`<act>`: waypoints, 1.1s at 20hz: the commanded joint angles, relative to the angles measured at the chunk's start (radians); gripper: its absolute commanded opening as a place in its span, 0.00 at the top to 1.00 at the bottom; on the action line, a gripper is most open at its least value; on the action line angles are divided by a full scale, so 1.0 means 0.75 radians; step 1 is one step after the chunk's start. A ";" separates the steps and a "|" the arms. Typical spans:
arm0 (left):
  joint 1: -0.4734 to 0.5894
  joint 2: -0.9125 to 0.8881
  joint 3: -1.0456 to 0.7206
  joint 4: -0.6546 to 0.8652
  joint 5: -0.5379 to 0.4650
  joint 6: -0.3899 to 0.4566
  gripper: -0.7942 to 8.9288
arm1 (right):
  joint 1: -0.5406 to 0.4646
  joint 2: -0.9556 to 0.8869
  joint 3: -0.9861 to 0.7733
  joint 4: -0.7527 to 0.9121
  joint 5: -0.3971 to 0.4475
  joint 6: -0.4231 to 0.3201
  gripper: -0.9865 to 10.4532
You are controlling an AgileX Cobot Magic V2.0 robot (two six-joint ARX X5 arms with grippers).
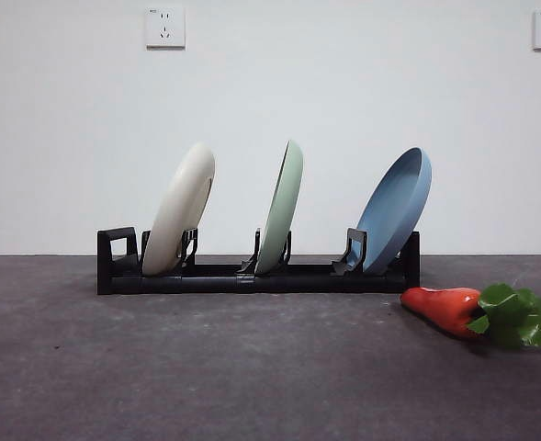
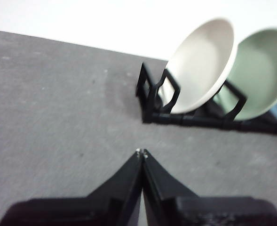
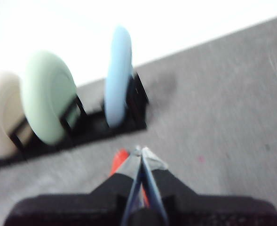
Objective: Take the green plate from the plate rack,put the plate on the table,take the carrot from the table,put the carrot in the plate
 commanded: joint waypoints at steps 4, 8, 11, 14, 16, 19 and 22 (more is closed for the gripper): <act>0.003 0.077 0.186 0.002 0.099 -0.075 0.93 | 0.001 0.133 0.195 -0.007 -0.073 0.038 0.92; 0.003 0.203 0.347 -0.051 0.219 -0.072 0.93 | 0.001 0.298 0.390 -0.164 -0.158 -0.025 0.92; 0.003 0.313 0.480 -0.114 0.329 -0.036 0.93 | 0.001 0.434 0.557 -0.332 -0.263 -0.132 0.92; 0.003 0.427 0.618 -0.211 0.444 0.026 0.93 | 0.001 0.569 0.735 -0.525 -0.332 -0.241 0.92; 0.003 0.491 0.696 -0.272 0.516 0.067 0.93 | 0.001 0.649 0.839 -0.637 -0.361 -0.309 0.92; 0.003 0.584 0.815 -0.381 0.628 0.133 0.93 | 0.002 0.774 1.003 -0.817 -0.427 -0.394 0.92; 0.003 0.655 0.915 -0.502 0.717 0.196 0.93 | 0.002 0.874 1.127 -0.969 -0.458 -0.449 0.92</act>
